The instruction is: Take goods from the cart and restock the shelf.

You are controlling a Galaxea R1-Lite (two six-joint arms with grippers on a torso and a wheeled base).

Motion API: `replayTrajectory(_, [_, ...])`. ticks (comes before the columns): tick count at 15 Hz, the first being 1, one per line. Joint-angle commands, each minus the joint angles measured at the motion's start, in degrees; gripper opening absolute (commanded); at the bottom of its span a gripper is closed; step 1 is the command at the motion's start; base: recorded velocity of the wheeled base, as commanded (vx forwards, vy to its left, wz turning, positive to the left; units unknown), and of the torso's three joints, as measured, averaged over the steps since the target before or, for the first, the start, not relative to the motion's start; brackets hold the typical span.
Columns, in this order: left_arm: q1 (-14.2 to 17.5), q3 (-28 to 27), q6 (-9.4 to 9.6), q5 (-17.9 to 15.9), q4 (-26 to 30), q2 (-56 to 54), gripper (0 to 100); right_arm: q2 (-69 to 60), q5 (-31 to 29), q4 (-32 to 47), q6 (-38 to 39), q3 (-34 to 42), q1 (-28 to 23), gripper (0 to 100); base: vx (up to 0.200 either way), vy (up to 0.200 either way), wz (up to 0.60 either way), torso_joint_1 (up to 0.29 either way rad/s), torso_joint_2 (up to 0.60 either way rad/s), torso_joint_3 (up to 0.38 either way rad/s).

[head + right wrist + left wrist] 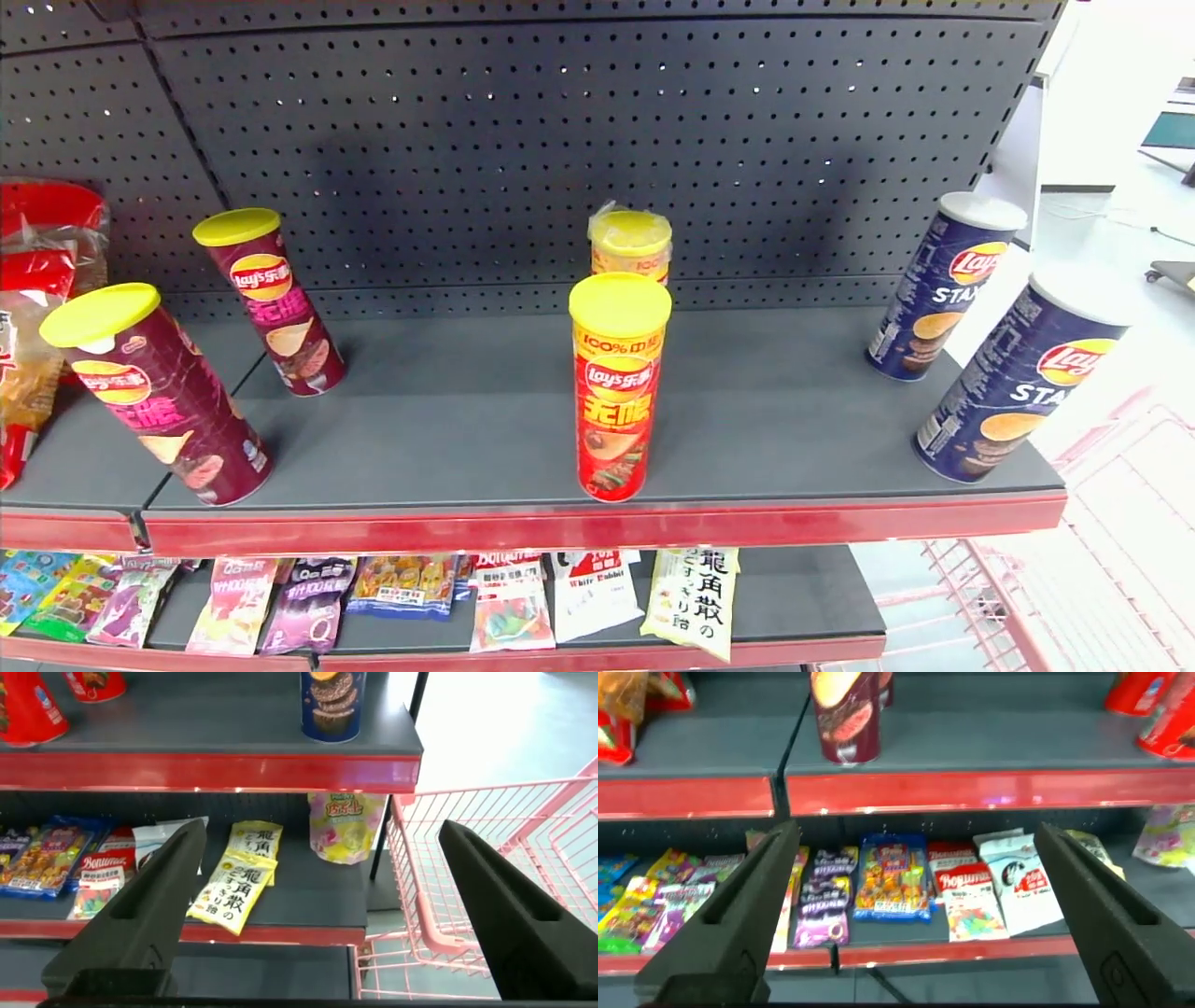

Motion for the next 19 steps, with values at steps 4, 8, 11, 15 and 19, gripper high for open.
replayTrajectory(4, [-0.02,0.01,-0.04,0.01,0.08,0.07,100,0.09,0.10,-0.01,-0.01,0.00,0.01,100,0.000,0.000,0.00,0.000,0.00,0.000])
replayTrajectory(8, [-0.02,0.01,-0.04,0.01,-0.01,0.07,100,0.09,0.01,-0.01,-0.01,0.00,-0.07,100,0.000,0.000,0.00,0.000,0.00,0.000])
replayTrajectory(11, [-0.02,0.01,-0.04,0.01,0.08,0.07,100,0.09,0.01,-0.01,-0.01,0.00,0.01,100,0.000,0.000,0.00,0.000,0.00,0.000])
replayTrajectory(15, [-0.02,0.01,-0.04,0.01,0.08,0.07,100,0.09,-0.43,-0.01,-0.01,0.00,0.01,100,0.000,0.000,0.00,0.000,0.00,0.000])
replayTrajectory(19, [-0.02,0.01,-0.13,0.01,-0.01,0.07,100,0.09,-0.51,-0.01,-0.01,0.00,0.01,100,0.000,0.000,0.00,0.000,0.00,0.000])
